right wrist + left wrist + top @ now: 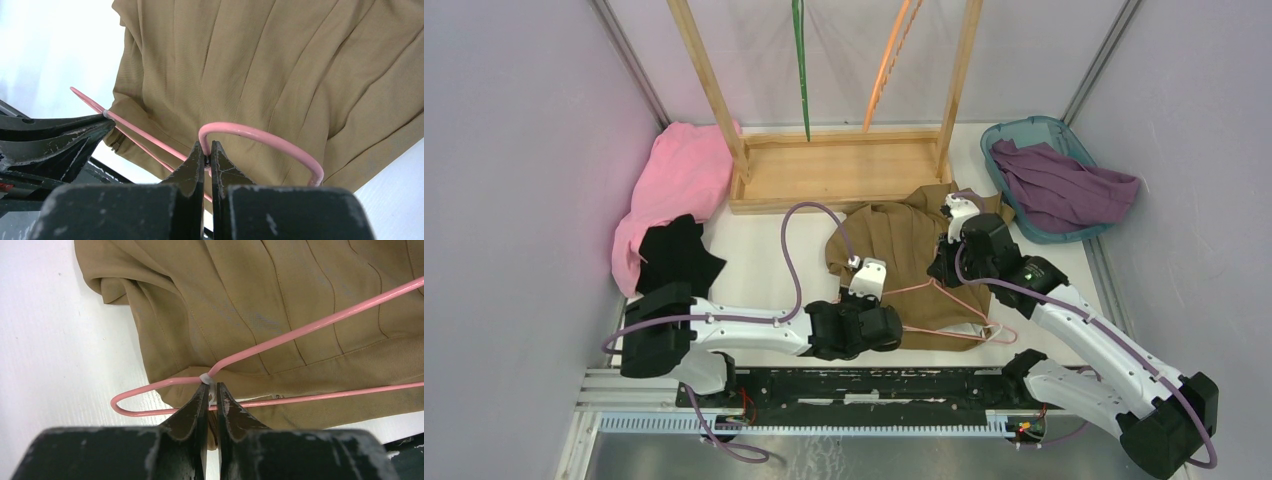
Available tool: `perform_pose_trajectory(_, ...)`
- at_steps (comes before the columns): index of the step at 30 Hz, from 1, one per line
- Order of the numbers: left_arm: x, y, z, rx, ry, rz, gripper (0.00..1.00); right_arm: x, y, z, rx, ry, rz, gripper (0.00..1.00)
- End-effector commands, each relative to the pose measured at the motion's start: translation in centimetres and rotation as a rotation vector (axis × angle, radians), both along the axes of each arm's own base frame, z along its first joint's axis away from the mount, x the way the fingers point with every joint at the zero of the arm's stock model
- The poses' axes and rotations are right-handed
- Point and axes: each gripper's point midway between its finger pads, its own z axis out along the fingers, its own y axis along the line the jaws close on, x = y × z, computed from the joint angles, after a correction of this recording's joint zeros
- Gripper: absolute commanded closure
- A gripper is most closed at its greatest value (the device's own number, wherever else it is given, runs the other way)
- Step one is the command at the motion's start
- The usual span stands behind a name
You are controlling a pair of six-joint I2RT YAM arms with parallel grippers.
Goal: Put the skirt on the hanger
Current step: Hang the skirt on the hanger.
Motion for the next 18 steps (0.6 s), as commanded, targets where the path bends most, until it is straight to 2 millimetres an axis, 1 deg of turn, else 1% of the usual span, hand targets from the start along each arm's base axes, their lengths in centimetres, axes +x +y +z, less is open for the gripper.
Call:
perform_pose_trajectory(1, 0.7, -1.5, 2.2, -0.049, -0.054, -0.005, 0.83, 1.0, 0.3, 2.0, 0.027, -0.077, -0.005, 0.99)
perform_pose_trajectory(2, 0.5, -1.4, 2.6, -0.051, -0.049, -0.009, 0.82, 0.9, 0.3, 2.0, 0.027, -0.075, -0.004, 0.99)
perform_pose_trajectory(5, -0.1, -1.4, 4.1, -0.061, -0.017, -0.042, 0.75, 0.9, 0.1, 2.1, 0.023, -0.082, -0.003, 0.99)
perform_pose_trajectory(6, -0.4, -1.0, 4.5, -0.04, 0.001, -0.053, 0.72, 0.8, 0.1, 2.2, 0.022, -0.085, -0.002, 0.99)
perform_pose_trajectory(8, -1.1, -1.0, 5.8, -0.04, 0.035, -0.089, 0.68, 0.8, 0.0, 2.4, 0.023, -0.094, 0.002, 0.99)
perform_pose_trajectory(12, -2.2, -0.7, 7.9, -0.049, 0.086, -0.149, 0.57, 0.6, -0.1, 3.0, 0.027, -0.116, 0.011, 0.99)
perform_pose_trajectory(15, -2.2, -0.4, 9.6, -0.063, 0.081, -0.174, 0.47, 0.4, -0.2, 3.9, 0.034, -0.139, 0.022, 0.99)
perform_pose_trajectory(16, -2.0, -0.4, 9.9, -0.067, 0.082, -0.192, 0.39, 0.3, -0.3, 4.3, 0.036, -0.148, 0.028, 0.99)
perform_pose_trajectory(17, -1.6, -0.4, 10.0, -0.073, 0.09, -0.205, 0.36, 0.2, -0.3, 4.9, 0.042, -0.163, 0.034, 0.99)
perform_pose_trajectory(18, -1.4, -0.5, 10.0, -0.08, 0.11, -0.233, 0.35, 0.1, -0.3, 5.5, 0.045, -0.176, 0.042, 0.99)
